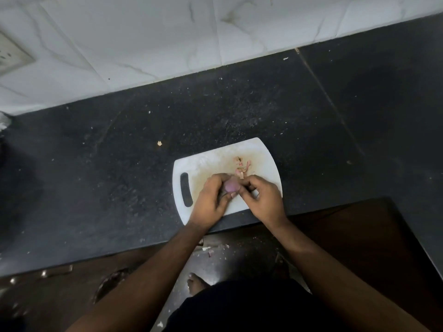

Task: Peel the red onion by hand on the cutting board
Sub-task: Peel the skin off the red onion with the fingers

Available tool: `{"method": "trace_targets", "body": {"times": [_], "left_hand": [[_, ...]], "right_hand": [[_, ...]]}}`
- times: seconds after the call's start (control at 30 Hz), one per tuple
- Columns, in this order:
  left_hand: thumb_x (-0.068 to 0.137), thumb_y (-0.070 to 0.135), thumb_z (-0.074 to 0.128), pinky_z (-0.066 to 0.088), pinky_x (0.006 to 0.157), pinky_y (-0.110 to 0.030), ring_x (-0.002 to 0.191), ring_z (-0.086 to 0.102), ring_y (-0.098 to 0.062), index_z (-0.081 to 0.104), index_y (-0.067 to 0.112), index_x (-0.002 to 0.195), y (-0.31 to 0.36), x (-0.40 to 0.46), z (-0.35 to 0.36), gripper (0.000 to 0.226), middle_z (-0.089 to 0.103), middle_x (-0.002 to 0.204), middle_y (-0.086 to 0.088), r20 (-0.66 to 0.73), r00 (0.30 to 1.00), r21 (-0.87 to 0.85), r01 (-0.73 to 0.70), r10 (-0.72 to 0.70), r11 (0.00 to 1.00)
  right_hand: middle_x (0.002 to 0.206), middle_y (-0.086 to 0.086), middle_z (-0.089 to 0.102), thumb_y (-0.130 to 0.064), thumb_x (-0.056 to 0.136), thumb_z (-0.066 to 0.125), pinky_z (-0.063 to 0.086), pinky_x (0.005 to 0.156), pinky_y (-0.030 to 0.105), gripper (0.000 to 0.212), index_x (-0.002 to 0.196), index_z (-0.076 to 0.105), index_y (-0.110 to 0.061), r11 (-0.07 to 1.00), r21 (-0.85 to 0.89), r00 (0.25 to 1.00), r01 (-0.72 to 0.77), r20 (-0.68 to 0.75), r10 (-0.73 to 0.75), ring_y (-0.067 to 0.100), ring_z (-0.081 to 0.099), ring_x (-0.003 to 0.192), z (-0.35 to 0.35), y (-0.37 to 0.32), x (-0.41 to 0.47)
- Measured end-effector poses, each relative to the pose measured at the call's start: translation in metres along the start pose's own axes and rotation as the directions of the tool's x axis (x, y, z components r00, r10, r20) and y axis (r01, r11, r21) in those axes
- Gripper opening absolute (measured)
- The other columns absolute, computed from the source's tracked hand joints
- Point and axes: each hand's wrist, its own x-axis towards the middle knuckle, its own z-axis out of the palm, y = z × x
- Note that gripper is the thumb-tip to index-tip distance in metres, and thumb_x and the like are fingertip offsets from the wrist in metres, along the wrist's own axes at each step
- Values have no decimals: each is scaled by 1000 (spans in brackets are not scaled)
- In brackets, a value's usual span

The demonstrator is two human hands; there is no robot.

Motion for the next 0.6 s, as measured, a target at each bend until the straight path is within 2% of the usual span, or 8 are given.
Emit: {"method": "trace_targets", "body": {"times": [0.23, 0.43, 0.6], "left_hand": [[97, 12, 67, 48, 102, -45, 117, 58, -27, 53, 11, 129, 7, 1, 4, 35, 58, 127, -9, -9, 997, 81, -69, 70, 994], [95, 7, 70, 48, 103, -47, 120, 57, -27, 57, 4, 126, 5, -2, 5, 34, 59, 128, -12, -29, 999, 95, -39, 42, 995], [96, 10, 70, 49, 102, -40, 119, 59, -22, 52, 21, 126, 4, -2, 2, 36, 60, 127, -8, -29, 999, 16, -39, 40, 999]], "right_hand": [[87, -8, 75, -37, 90, 71, 58, 66, 38, 25, 97, 78, -15, 994, 107, 1000, -16, -8, 17, 6, 69, 76, 0, 6, 3], [83, -9, 76, -23, 87, 77, 58, 66, 32, 13, 94, 79, -12, 991, 132, 999, -37, -24, 40, 2, 68, 73, 4, 7, 2], [79, -13, 72, -24, 88, 74, 57, 65, 33, 9, 90, 75, -15, 996, 41, 996, -74, -44, 76, 2, 67, 72, 5, 3, 2]]}}
